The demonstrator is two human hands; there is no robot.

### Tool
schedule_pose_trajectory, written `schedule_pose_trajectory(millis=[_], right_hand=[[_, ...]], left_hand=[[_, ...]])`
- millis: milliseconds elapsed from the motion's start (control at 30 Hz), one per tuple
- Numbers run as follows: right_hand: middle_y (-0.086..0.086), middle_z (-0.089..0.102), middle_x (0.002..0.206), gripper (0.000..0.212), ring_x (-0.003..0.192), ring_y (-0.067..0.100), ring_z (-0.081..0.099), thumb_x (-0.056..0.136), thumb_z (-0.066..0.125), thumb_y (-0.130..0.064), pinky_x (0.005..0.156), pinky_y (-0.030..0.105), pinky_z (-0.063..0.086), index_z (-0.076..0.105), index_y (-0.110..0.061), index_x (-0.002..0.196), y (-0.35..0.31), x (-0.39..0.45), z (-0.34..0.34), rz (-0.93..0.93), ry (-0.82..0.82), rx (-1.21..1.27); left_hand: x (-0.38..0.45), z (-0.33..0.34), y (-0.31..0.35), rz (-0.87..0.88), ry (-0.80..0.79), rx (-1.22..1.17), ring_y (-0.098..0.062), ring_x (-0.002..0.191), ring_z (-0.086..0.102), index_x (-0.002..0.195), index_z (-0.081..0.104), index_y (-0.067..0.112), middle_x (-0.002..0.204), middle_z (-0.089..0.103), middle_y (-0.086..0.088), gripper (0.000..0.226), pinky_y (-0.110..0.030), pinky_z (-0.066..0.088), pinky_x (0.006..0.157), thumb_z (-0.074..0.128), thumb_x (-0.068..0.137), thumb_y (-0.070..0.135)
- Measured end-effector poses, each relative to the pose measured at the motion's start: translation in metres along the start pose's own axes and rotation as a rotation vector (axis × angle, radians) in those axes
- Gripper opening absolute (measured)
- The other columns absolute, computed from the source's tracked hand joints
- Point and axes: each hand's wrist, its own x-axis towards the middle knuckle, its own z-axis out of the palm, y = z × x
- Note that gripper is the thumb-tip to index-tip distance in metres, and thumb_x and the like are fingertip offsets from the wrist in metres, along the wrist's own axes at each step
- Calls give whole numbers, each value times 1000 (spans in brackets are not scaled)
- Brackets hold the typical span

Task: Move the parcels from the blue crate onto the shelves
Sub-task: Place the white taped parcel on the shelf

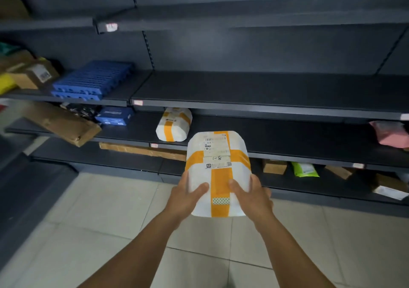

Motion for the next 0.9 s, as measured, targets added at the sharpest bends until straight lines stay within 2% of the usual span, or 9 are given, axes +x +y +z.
schedule_pose_trajectory(millis=[133, 200, 333, 400, 500, 600, 700, 800, 900], right_hand=[[8, 33, 135, 78, 121, 32, 43, 81, 52, -70, 100, 50, 44, 24, -33, 144, -8, 57, 13, 9, -85, -38], [7, 33, 135, 78, 120, 32, 44, 81, 53, -69, 100, 51, 44, 25, -33, 143, -11, 79, 19, 8, -123, -55], [7, 29, 137, 92, 121, 32, 42, 67, 59, -74, 101, 51, 43, 23, -38, 144, -13, 123, 32, 8, -198, -22], [7, 28, 138, 93, 124, 31, 42, 70, 64, -68, 101, 49, 44, 21, -38, 146, -15, 146, 39, -9, -219, -42], [7, 29, 138, 93, 122, 30, 46, 70, 70, -64, 95, 45, 49, 24, -35, 146, -18, 180, 53, -42, -217, -58], [6, 34, 139, 94, 119, 28, 49, 66, 71, -67, 91, 46, 53, 29, -33, 144, -20, 219, 74, -64, -218, -39], [6, 35, 140, 90, 122, 27, 48, 72, 70, -63, 91, 44, 53, 28, -31, 145, -25, 262, 101, -81, -196, -50], [6, 36, 141, 93, 125, 26, 46, 70, 68, -68, 93, 43, 52, 28, -31, 145, -34, 308, 129, -98, -180, -44], [3, 43, 138, 107, 122, 25, 49, 53, 62, -83, 93, 46, 52, 32, -33, 143, -45, 355, 152, -110, -157, 4]], left_hand=[[55, 4, -7, -84, 60, 47, -24, 107, 59, 133, 32, 57, 127, 50, 0, 77, -47, 56, 85, 64, 64, 73], [77, 6, -8, -107, 83, 52, -23, 107, 58, 133, 32, 56, 128, 47, -1, 73, -46, 56, 86, 62, 68, 71], [123, 6, -7, -95, 110, 107, -17, 109, 46, 141, 29, 45, 133, 31, 3, 65, -32, 46, 87, 61, 85, 54], [148, 2, -10, -97, 92, 142, -19, 114, 42, 142, 27, 43, 133, 26, 5, 73, -35, 45, 92, 67, 81, 53], [186, -1, -18, -96, 50, 182, -19, 119, 40, 137, 30, 45, 129, 28, 9, 82, -41, 45, 98, 74, 70, 58], [233, -3, -28, -80, 6, 152, -17, 118, 49, 131, 38, 46, 129, 44, 8, 83, -40, 53, 93, 73, 59, 65], [285, -10, -38, -39, -27, 138, -17, 115, 56, 129, 44, 45, 122, 57, 8, 77, -39, 56, 90, 71, 59, 62], [344, -19, -52, -27, -47, 164, -18, 120, 53, 129, 42, 49, 126, 56, 9, 77, -45, 53, 93, 72, 59, 64], [402, -27, -60, -10, -33, 226, -19, 124, 47, 131, 37, 49, 131, 48, 7, 80, -46, 48, 98, 75, 61, 63]])
